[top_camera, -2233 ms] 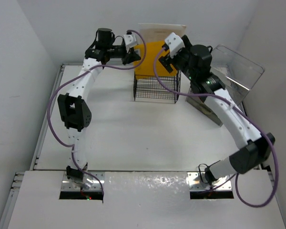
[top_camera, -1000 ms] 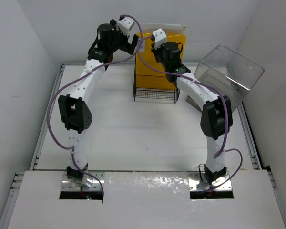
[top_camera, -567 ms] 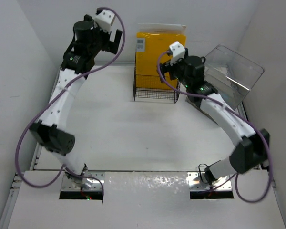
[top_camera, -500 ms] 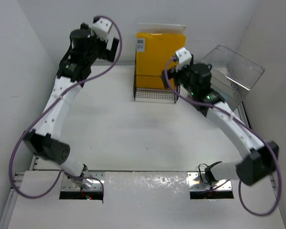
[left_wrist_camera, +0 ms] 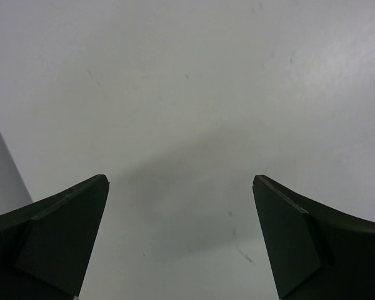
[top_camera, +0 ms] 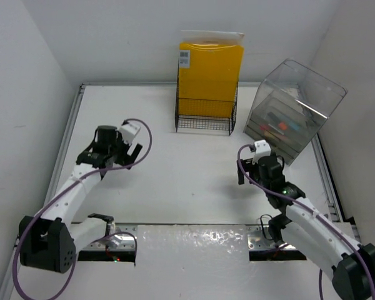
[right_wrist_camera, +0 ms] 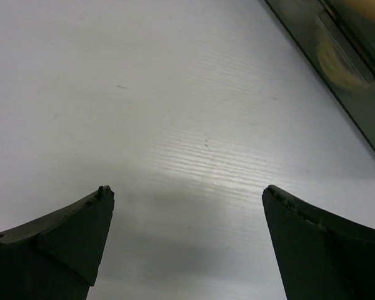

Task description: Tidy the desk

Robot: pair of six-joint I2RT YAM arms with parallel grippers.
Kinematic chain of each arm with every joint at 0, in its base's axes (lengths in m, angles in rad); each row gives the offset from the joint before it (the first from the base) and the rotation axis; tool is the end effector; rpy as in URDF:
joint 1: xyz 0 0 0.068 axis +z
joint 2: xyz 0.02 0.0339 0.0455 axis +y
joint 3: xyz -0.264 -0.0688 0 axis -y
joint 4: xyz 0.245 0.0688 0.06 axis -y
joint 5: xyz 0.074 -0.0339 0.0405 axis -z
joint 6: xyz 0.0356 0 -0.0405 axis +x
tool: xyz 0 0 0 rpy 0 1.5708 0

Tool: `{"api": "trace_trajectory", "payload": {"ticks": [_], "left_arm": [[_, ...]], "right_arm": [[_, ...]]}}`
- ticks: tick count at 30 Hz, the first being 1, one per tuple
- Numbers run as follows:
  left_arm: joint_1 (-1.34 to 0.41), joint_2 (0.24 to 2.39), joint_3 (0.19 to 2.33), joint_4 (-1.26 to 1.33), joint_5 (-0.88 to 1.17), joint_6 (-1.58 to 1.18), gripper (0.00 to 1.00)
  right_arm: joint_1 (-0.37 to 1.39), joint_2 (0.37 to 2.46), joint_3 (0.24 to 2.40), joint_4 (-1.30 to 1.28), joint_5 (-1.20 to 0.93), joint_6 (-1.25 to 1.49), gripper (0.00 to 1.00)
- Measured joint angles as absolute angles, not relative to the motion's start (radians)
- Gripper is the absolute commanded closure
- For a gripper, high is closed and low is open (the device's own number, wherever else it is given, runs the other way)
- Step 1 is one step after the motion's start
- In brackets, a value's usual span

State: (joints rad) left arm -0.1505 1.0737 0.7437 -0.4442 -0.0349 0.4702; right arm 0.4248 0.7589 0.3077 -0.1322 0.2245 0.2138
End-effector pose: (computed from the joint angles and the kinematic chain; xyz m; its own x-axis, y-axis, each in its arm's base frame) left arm 0.2213 -0.0323 0.2463 -0.5595 0.5428 -0.6263 0.4248 0.8367 0.3457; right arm 0.1543 0.0611 0.1824 -0.5398 -0.0172 -0.8416 -0.1207 0.9910 0.0572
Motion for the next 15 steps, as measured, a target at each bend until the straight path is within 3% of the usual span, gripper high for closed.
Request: {"api": "trace_trajectory", "payload": {"ticks": [8, 15], "left_arm": [[-0.150, 1.019, 0.490, -0.266, -0.105, 0.514, 0.02], [-0.150, 1.053, 0.452, -0.155, -0.072, 0.488, 0.07]], "right_arm": [[0.425, 0.643, 0.144, -0.075, 0.429, 0.387, 0.01], [0.422, 0.630, 0.110, -0.040, 0.498, 0.440, 0.01]]}}
